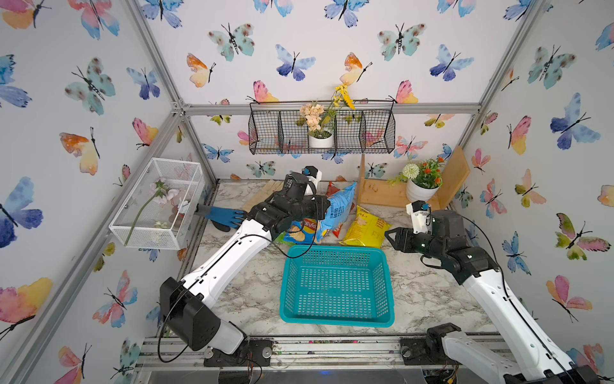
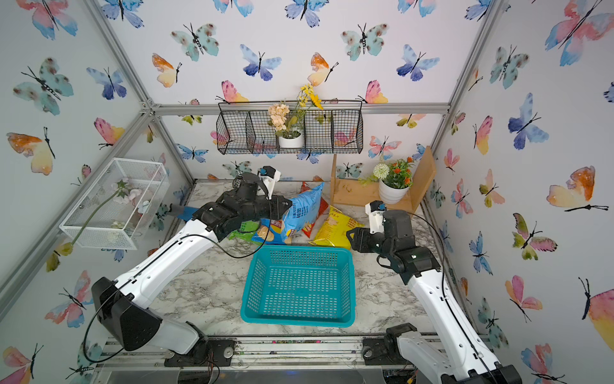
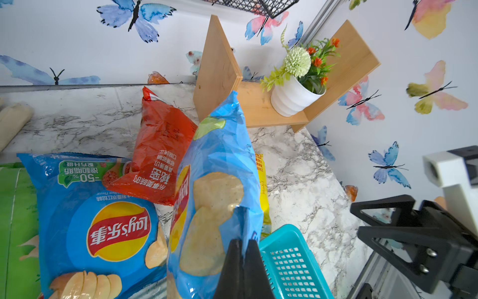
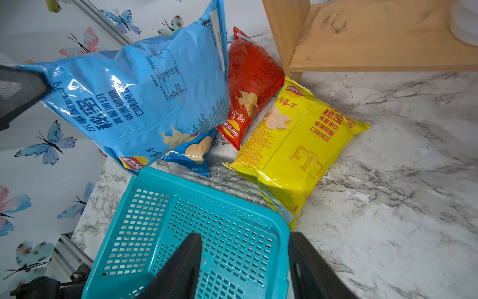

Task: Put the potato chips into the basket
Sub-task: Pick up the potato chip from the center of the board.

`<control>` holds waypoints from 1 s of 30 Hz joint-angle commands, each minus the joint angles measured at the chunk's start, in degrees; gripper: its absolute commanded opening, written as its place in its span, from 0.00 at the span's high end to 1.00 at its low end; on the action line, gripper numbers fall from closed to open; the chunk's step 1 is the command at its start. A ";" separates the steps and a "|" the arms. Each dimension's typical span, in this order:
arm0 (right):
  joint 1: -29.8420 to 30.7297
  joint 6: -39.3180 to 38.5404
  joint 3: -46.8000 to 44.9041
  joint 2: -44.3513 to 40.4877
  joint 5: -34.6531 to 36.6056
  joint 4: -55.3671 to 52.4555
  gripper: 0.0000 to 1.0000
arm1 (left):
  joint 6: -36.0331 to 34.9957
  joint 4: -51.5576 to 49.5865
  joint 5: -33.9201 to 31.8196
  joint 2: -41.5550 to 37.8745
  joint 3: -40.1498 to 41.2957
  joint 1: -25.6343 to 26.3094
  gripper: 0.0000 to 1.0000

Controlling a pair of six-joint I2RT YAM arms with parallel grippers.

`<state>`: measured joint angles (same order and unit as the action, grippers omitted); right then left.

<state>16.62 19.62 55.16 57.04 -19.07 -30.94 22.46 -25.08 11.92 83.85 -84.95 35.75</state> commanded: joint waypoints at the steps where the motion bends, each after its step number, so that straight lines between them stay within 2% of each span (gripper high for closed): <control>1: 0.43 -0.68 3.06 1.16 -5.21 0.06 0.43 | 3.57 -1.35 0.73 -4.64 -0.79 0.20 1.00; 7: 1.84 0.71 6.30 2.03 -10.03 1.98 0.46 | 12.19 -1.94 -4.65 -10.86 1.44 0.24 1.00; 12: 8.09 1.56 10.00 4.42 -9.35 3.41 0.49 | 20.96 -0.49 -9.69 -15.97 4.87 0.20 1.00; 17: 19.94 0.88 15.09 8.63 -2.95 3.21 0.49 | 27.13 -0.56 -15.55 -20.10 7.47 0.20 1.00; 22: 31.15 0.18 20.14 14.23 5.05 1.13 0.42 | 31.52 -0.35 -20.33 -23.97 10.10 0.20 1.00; 30: 43.58 -0.52 26.03 22.60 15.31 -1.51 0.40 | 33.76 -1.79 -24.64 -26.37 10.50 0.20 1.00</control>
<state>58.00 19.84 78.78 77.87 -10.11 -29.95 54.50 -27.44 -8.82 59.24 -74.61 35.75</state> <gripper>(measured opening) 0.598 0.052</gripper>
